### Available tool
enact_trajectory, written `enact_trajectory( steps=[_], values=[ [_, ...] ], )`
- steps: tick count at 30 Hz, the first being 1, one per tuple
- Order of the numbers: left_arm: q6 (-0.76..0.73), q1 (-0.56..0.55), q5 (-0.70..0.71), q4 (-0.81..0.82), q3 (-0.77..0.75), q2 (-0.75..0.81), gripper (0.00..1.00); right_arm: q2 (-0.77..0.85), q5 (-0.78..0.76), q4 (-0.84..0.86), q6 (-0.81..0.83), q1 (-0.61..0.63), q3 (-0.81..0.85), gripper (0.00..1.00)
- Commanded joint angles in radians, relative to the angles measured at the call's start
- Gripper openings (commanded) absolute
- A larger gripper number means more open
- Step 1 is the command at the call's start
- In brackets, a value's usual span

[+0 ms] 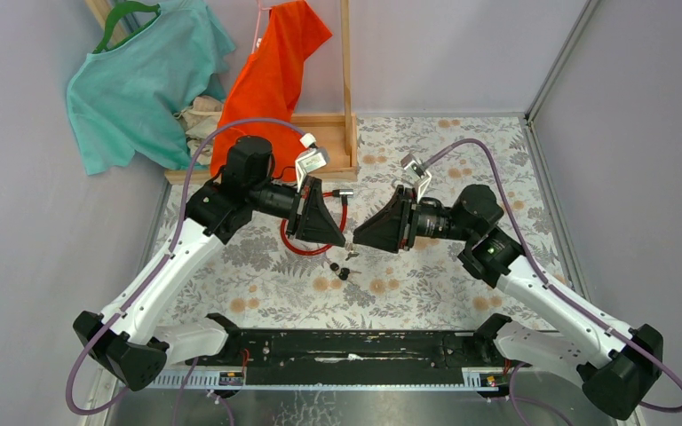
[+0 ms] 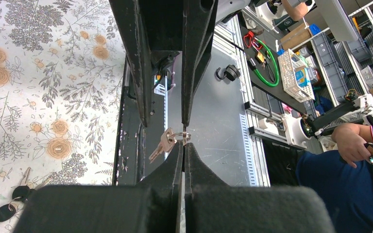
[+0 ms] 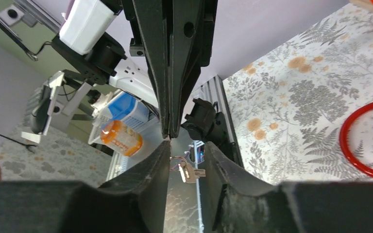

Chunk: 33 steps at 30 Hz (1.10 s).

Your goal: Unlock with the key

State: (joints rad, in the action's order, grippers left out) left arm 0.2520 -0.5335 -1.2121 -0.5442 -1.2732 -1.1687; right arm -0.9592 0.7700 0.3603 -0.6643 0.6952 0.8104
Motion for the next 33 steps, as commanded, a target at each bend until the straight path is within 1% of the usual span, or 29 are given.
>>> enact_trajectory(
  steps=[1, 3, 6, 7, 8, 9, 10, 11, 13, 14, 16, 20, 24, 28, 32, 33],
  values=[
    [0.012, 0.011, 0.000, 0.067, -0.026, 0.003, 0.00, -0.011, 0.097, 0.103, -0.041, -0.005, 0.015, 0.33],
    [0.024, 0.014, 0.002, 0.079, -0.025, 0.002, 0.00, -0.017, 0.114, 0.119, -0.054, -0.005, 0.011, 0.30],
    [0.039, 0.020, 0.010, 0.092, -0.020, 0.000, 0.00, -0.018, 0.123, 0.137, -0.063, -0.005, 0.002, 0.28],
    [0.044, 0.022, 0.011, 0.097, -0.017, 0.001, 0.00, -0.019, 0.125, 0.139, -0.065, -0.005, 0.000, 0.30],
    [0.050, 0.023, 0.014, 0.102, -0.016, 0.000, 0.00, -0.020, 0.127, 0.140, -0.067, -0.006, -0.002, 0.36],
    [0.054, 0.025, 0.015, 0.104, -0.015, -0.001, 0.00, -0.019, 0.124, 0.139, -0.068, -0.005, -0.003, 0.46],
    [0.053, 0.026, 0.014, 0.106, -0.014, -0.002, 0.00, -0.016, 0.109, 0.136, -0.070, -0.005, -0.006, 0.53],
    [0.053, 0.026, 0.015, 0.107, -0.012, -0.002, 0.00, -0.011, 0.092, 0.132, -0.070, -0.005, -0.009, 0.55],
    [0.057, 0.026, 0.016, 0.110, -0.011, -0.003, 0.00, 0.001, 0.078, 0.112, -0.047, -0.005, -0.007, 0.49],
    [0.060, 0.027, 0.017, 0.114, -0.010, -0.002, 0.00, 0.003, 0.074, 0.110, -0.045, -0.005, -0.005, 0.43],
    [0.063, 0.026, 0.022, 0.119, -0.009, -0.002, 0.00, 0.000, 0.077, 0.106, -0.042, -0.005, -0.005, 0.36],
    [0.074, 0.026, 0.023, 0.132, -0.003, -0.003, 0.00, -0.021, 0.090, 0.142, -0.062, -0.005, -0.016, 0.26],
    [0.074, 0.027, 0.029, 0.133, 0.000, -0.003, 0.00, -0.036, 0.078, 0.201, -0.091, -0.005, -0.031, 0.07],
    [0.075, 0.027, 0.030, 0.133, 0.003, -0.003, 0.00, -0.036, 0.044, 0.207, -0.096, -0.005, -0.038, 0.00],
    [0.062, 0.027, 0.039, 0.118, 0.004, 0.000, 0.00, -0.019, 0.015, 0.203, -0.096, -0.005, -0.056, 0.00],
    [0.051, 0.027, 0.046, 0.105, 0.001, -0.003, 0.02, -0.014, 0.012, 0.192, -0.093, -0.006, -0.059, 0.00]
  ],
)
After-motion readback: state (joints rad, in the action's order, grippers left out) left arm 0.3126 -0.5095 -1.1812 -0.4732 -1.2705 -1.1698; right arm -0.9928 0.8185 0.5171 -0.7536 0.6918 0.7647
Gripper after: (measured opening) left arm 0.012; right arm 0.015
